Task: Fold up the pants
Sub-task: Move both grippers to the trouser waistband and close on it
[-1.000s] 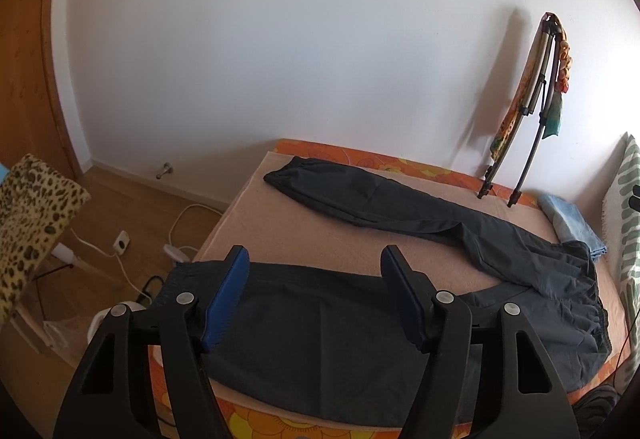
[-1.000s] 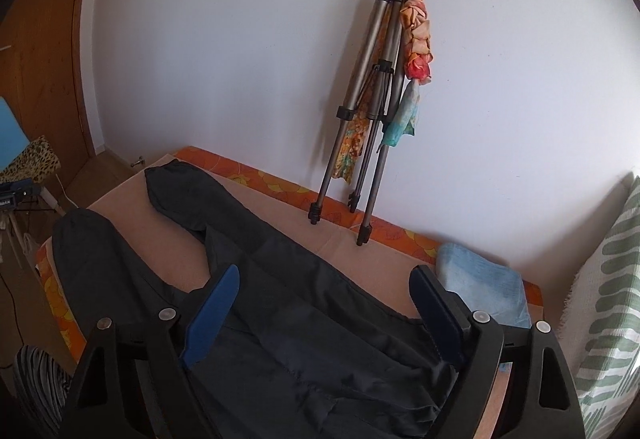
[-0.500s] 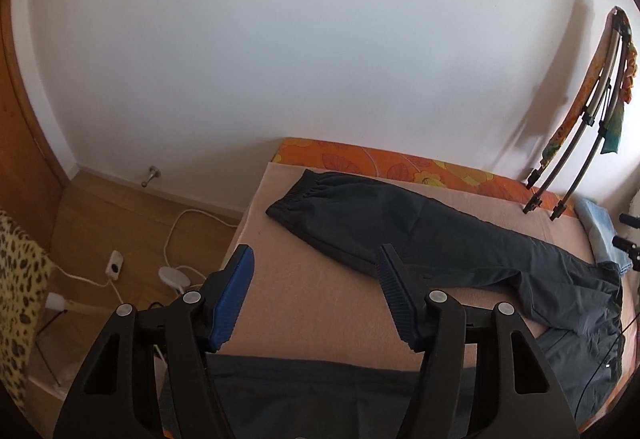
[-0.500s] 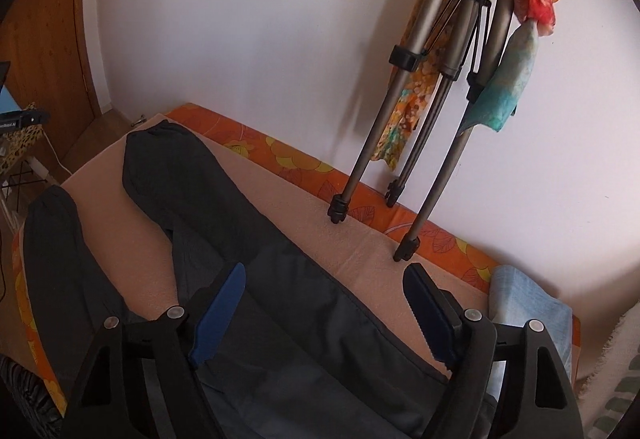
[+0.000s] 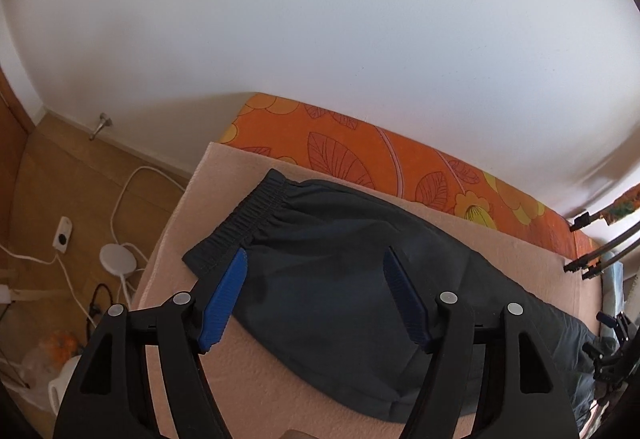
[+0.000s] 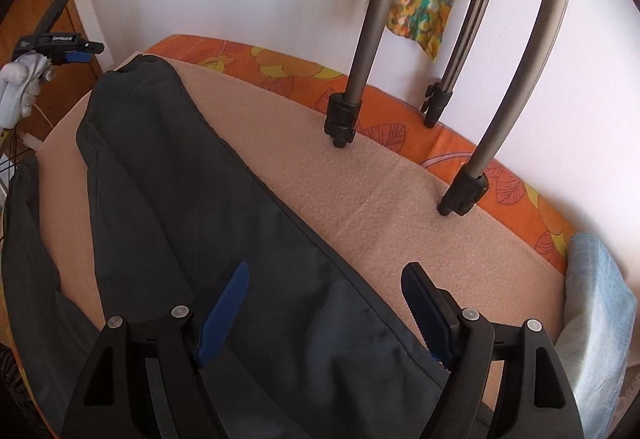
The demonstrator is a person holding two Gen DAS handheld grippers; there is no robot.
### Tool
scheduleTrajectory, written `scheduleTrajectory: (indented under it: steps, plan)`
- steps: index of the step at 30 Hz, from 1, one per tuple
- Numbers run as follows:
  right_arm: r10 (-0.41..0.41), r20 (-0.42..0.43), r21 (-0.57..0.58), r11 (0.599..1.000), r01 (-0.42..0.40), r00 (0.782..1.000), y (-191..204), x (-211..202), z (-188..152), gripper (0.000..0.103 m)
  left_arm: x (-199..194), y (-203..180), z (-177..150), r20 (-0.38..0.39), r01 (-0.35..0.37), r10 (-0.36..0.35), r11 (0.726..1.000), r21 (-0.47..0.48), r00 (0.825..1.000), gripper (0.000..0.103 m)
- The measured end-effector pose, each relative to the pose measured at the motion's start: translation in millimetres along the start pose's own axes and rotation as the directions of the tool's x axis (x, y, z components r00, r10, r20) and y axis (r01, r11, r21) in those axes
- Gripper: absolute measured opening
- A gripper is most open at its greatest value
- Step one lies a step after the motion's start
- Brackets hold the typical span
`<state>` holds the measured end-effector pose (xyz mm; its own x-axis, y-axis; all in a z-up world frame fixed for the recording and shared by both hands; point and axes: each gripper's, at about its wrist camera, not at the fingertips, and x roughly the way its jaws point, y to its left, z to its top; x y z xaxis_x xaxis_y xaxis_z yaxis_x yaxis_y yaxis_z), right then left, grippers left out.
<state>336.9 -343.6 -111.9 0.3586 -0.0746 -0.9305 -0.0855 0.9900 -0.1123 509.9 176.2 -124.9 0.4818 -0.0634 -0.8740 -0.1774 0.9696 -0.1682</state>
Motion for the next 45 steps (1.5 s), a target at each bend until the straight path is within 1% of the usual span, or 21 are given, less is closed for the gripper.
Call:
scheduleTrajectory:
  steps: [6, 8, 12, 15, 20, 21, 23, 25, 26, 27, 28, 29, 30, 31, 32, 35, 37, 41, 43, 44, 45]
  plan:
    - [0.077, -0.024, 0.003, 0.997, -0.077, 0.997, -11, 22, -9, 0.081, 50, 0, 20, -0.04, -0.023, 0.018, 0.991, -0.13, 0.999, 0.071]
    - [0.097, -0.026, 0.008, 0.995, -0.097, 0.995, -15, 27, -12, 0.081, 59, -1, 23, -0.046, -0.034, 0.027, 0.988, -0.151, 0.999, 0.071]
    - [0.131, -0.036, 0.018, 0.991, -0.13, 0.991, -15, 37, -19, 0.086, 72, -2, 28, -0.037, -0.089, 0.084, 0.986, -0.14, 0.996, 0.071]
    - [0.123, -0.048, -0.014, 0.992, -0.124, 0.991, -12, 47, -22, 0.086, 78, 0, 28, -0.016, -0.103, 0.102, 0.984, -0.148, 0.995, 0.071]
    - [0.12, -0.053, -0.032, 0.992, -0.121, 0.991, -12, 56, -20, 0.088, 86, -8, 29, 0.03, -0.153, 0.155, 0.986, -0.063, 0.987, 0.07]
    - [0.113, -0.056, -0.04, 0.992, -0.115, 0.992, -11, 57, -20, 0.088, 86, -10, 28, 0.042, -0.161, 0.163, 0.986, -0.049, 0.986, 0.068]
    - [0.106, -0.06, -0.059, 0.992, -0.109, 0.993, -8, 59, -20, 0.087, 85, -13, 25, 0.075, -0.203, 0.204, 0.979, -0.018, 0.976, 0.052]
    - [0.099, -0.055, -0.074, 0.992, -0.103, 0.994, -1, 61, -16, 0.081, 81, -12, 23, 0.103, -0.23, 0.23, 0.973, -0.02, 0.968, 0.017]
    - [0.097, -0.05, -0.079, 0.992, -0.101, 0.994, 6, 62, -13, 0.074, 79, -8, 23, 0.108, -0.218, 0.221, 0.975, -0.034, 0.969, 0.008]
    - [0.095, -0.045, -0.082, 0.992, -0.098, 0.994, 9, 59, -14, 0.062, 78, -3, 23, 0.101, -0.186, 0.19, 0.981, -0.055, 0.976, 0.003]
    - [0.099, -0.041, -0.084, 0.991, -0.102, 0.994, 10, 58, -14, 0.054, 76, 0, 22, 0.098, -0.149, 0.156, 0.986, -0.069, 0.983, 0.001]
    - [0.096, -0.038, -0.083, 0.992, -0.099, 0.995, 12, 54, -13, 0.037, 77, 1, 22, 0.09, -0.129, 0.135, 0.989, -0.068, 0.987, 0.001]
    - [0.097, -0.037, -0.082, 0.992, -0.1, 0.995, 14, 52, -14, 0.024, 77, -1, 21, 0.091, -0.128, 0.133, 0.99, -0.059, 0.987, 0.001]
    - [0.106, -0.038, -0.08, 0.991, -0.109, 0.994, 22, 46, -11, 0.018, 76, -2, 20, 0.099, -0.125, 0.129, 0.991, -0.051, 0.987, 0.0]
    - [0.123, -0.037, -0.076, 0.989, -0.125, 0.992, 24, 46, -13, 0.006, 74, -3, 19, 0.107, -0.112, 0.117, 0.992, -0.053, 0.987, 0.0]
    - [0.11, -0.013, -0.094, 0.989, -0.111, 0.994, 29, 42, -9, 0.0, 62, 6, 20, 0.144, -0.057, 0.072, 0.993, -0.104, 0.987, 0.0]
    - [0.105, 0.014, -0.089, 0.991, -0.104, 0.994, 34, 36, -5, 0.0, 54, 15, 23, 0.168, -0.027, 0.049, 0.991, -0.134, 0.985, 0.0]
    - [0.117, 0.059, -0.066, 0.991, -0.113, 0.991, 30, 21, -2, 0.0, 35, 27, 28, 0.219, -0.031, 0.066, 0.986, -0.162, 0.973, 0.0]
    - [0.13, 0.049, -0.074, 0.989, -0.126, 0.99, 29, 21, 1, 0.0, 38, 37, 33, 0.2, 0.015, 0.024, 0.982, -0.19, 0.979, 0.001]
    - [0.126, 0.046, -0.077, 0.99, -0.122, 0.991, 26, 22, 1, 0.0, 40, 42, 35, 0.191, 0.035, 0.005, 0.978, -0.206, 0.982, 0.004]
    - [0.126, 0.039, -0.077, 0.989, -0.123, 0.991, 26, 24, 2, 0.0, 40, 41, 34, 0.186, 0.045, -0.004, 0.975, -0.217, 0.983, 0.02]
